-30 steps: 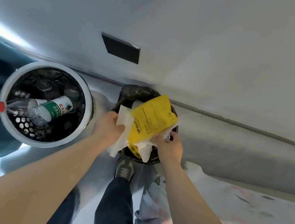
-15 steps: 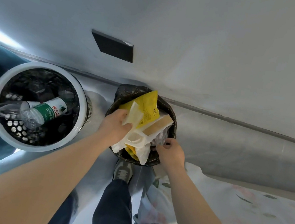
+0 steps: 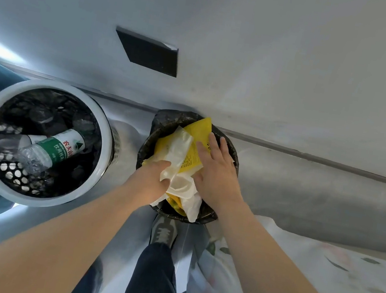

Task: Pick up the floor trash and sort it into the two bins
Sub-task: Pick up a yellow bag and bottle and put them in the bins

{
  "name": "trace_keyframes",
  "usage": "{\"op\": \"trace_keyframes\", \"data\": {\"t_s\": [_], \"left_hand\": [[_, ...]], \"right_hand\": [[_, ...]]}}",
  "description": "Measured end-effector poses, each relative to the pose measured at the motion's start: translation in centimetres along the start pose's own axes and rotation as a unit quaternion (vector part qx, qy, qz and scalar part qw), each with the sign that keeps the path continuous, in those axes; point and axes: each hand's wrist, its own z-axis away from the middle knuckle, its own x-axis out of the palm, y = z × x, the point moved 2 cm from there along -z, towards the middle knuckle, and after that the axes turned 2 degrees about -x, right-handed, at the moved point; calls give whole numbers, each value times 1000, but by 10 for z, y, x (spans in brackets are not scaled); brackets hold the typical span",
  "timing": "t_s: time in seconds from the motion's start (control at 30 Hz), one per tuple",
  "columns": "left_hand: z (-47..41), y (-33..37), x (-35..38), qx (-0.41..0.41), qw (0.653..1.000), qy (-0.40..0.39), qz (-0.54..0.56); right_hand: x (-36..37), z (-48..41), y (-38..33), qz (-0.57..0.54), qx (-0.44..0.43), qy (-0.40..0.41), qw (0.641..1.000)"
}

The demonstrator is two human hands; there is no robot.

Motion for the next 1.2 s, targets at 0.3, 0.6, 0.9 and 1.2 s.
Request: {"op": "trace_keyframes", "data": {"t_s": [0.3,0.6,0.9,1.2], "left_hand": [[-20,-21,12,36,995,-40,-80],[22,6,-22,66,991,16,-115],[136,26,-92,98,975,19,-196],[286,39,-160,125,970,48,-204]], "right_hand": [[49,-9,33,-10,109,-240,965],[12,24,1,-71,94,-72,990],[-89,97,-66,-25,59,-68,996],[-201,196,-176,3,17,-19,1000]]}}
